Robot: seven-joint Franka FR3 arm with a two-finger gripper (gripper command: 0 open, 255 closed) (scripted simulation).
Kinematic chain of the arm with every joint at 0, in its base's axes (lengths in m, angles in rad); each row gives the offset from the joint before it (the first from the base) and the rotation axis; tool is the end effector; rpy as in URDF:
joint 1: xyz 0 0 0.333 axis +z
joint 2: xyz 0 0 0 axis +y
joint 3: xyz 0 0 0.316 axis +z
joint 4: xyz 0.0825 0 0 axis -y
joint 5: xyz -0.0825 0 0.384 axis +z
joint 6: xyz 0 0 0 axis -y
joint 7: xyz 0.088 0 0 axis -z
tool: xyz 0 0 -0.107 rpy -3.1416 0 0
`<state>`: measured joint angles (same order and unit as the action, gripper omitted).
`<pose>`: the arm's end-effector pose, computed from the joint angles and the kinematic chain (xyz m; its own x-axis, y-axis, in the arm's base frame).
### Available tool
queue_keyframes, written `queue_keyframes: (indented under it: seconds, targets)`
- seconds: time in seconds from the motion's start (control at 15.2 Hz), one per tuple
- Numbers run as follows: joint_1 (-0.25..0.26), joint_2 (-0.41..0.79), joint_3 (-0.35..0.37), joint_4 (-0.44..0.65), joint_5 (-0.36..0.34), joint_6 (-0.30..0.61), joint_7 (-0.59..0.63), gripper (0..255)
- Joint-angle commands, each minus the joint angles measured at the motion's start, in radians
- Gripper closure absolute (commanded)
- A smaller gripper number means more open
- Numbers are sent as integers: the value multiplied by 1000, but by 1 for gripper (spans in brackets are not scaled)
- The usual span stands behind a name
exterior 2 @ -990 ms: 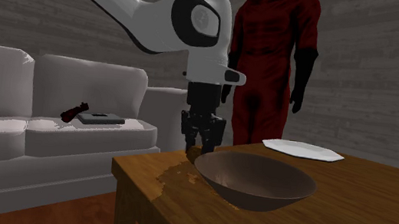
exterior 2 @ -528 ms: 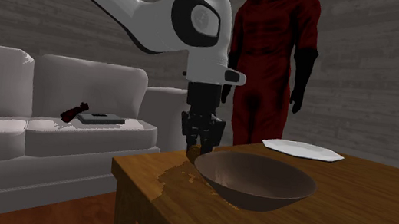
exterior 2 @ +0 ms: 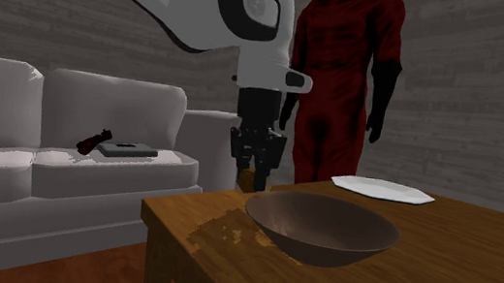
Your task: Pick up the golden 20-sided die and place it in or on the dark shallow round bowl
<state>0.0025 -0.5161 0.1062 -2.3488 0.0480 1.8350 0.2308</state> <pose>0.3937 0.0512 0.5207 0.9890 -0.1478 0.0016 -0.1478 -0.9890 0.0058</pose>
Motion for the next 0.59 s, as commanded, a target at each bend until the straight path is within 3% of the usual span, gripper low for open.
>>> queue_keyframes:
  seconds: [0.0, 0.53]
  targets:
    - [-1, 0, -2, 25, -1, -26, -1, 255]
    - [-3, 3, -5, 136, -4, -133, 0, 255]
